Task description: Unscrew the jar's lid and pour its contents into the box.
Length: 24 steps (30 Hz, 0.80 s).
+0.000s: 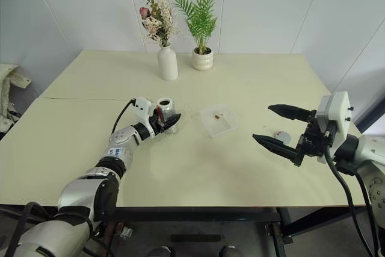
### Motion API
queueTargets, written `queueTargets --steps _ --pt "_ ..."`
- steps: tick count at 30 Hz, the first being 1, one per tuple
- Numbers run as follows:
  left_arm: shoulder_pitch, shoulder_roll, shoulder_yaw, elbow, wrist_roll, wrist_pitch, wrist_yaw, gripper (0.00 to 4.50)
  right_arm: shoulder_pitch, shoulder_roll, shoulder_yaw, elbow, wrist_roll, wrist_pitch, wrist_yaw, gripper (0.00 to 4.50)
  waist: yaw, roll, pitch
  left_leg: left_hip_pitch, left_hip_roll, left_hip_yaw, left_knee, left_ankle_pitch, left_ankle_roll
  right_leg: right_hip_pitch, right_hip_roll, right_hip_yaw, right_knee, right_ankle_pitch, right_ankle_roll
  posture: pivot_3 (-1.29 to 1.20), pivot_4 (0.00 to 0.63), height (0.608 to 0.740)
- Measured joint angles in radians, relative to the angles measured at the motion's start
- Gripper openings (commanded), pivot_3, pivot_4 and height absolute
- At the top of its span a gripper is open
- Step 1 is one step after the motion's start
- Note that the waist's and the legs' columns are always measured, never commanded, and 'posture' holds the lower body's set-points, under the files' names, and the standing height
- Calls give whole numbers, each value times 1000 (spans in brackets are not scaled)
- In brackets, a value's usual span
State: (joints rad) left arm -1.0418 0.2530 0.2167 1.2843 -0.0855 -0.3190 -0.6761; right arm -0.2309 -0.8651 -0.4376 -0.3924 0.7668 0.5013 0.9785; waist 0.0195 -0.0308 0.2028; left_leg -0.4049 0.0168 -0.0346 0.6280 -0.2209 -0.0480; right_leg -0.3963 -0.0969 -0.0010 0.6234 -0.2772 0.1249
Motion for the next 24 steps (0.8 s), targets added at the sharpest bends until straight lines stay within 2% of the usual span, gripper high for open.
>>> queueTargets --steps 10,15,24 --pt "1 57 -3 -21 -3 4 -131 4477 0 0 0 0 -4 -3 0 4500 2 0 0 0 0 0 -1 0 1 0 0 0 -2 0 0 0 150 740" --pt "19 103 -19 -48 -3 23 -239 4477 0 0 1 0 -14 -8 0 4500 -2 0 0 0 0 1 -1 -1 1 0 0 0 -2 0 0 0 150 740" --pt "31 192 -42 -78 -2 62 -334 4477 7 -13 0 8 -20 -20 16 4500 -4 0 0 -1 1 1 -1 -1 1 0 0 0 -3 0 0 0 150 740"
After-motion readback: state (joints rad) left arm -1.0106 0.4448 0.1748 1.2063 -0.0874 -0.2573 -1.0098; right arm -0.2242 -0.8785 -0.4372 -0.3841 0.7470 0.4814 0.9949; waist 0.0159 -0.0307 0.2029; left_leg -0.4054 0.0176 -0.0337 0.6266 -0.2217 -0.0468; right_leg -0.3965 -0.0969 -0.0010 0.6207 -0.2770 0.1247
